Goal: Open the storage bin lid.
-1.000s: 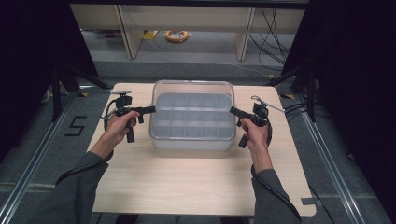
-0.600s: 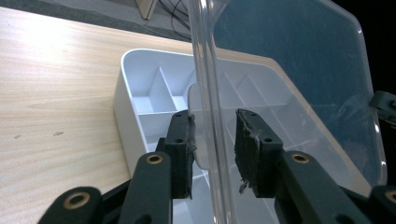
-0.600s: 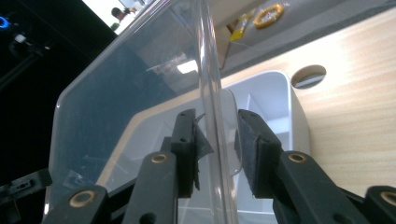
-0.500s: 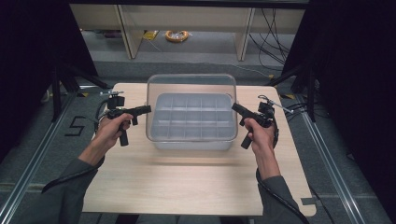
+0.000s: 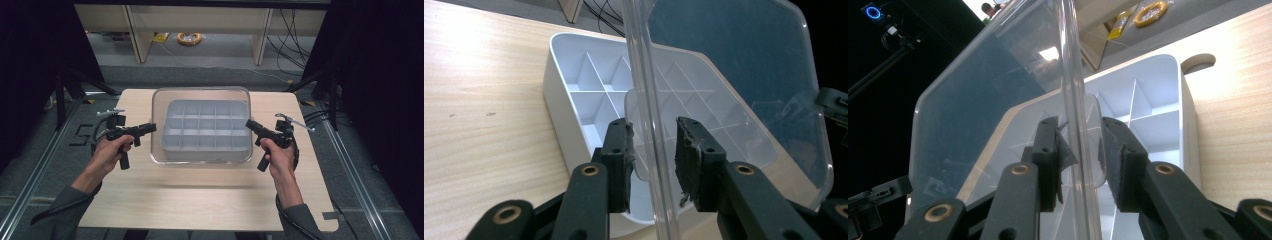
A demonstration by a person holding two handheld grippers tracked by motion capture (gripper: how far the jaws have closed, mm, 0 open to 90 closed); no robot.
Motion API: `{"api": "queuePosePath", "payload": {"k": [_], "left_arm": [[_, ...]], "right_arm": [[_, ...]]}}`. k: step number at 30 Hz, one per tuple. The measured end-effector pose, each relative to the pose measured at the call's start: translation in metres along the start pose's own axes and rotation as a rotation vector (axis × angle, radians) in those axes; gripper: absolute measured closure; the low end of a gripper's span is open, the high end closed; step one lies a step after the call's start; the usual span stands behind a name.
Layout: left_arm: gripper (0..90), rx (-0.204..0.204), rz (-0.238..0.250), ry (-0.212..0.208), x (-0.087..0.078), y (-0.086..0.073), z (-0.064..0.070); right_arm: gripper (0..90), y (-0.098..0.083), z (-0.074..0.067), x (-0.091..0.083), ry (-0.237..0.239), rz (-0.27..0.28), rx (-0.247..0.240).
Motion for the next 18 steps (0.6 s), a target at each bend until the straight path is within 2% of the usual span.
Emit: {"api": "queuePosePath", "payload": {"k": [2, 4, 6, 11, 12, 16, 18], "left_arm": [[66.8, 0.005, 0.001, 0.007, -0.001, -0.004, -0.001], [67.1, 0.005, 0.001, 0.0, -0.003, -0.007, -0.001], [67.4, -0.004, 0.009, 0.001, -0.004, -0.012, 0.0], [67.2, 0.004, 0.008, -0.021, -0.008, -0.023, 0.008], [67.1, 0.018, -0.008, -0.025, -0.009, -0.028, 0.01], [67.4, 0.015, -0.014, -0.031, -0.011, -0.034, 0.014], [67.5, 0.032, -0.02, -0.04, -0.012, -0.038, 0.016]], "right_arm": [[70.7, -0.002, -0.001, -0.001, 0.001, -0.003, 0.001], [70.7, -0.003, 0.0, -0.002, 0.006, 0.009, -0.053], [70.6, -0.006, -0.001, -0.005, 0.001, 0.003, -0.05], [70.4, -0.014, 0.003, -0.014, 0.001, 0.0, -0.058], [70.4, -0.019, 0.006, -0.018, 0.0, -0.003, -0.05], [70.4, -0.026, 0.01, -0.025, 0.003, 0.005, -0.051], [70.1, -0.031, 0.012, -0.028, 0.011, 0.006, -0.042]]}}
Point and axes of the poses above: each handheld gripper's, and its own axes: x roughly forward along the jaws, y roughly out of its top, z roughly to its right, the point moved 6 cm from there along x, roughly forward along the jaws, and after that the axes turned 7 degrees about -y, right-handed, at the moved point
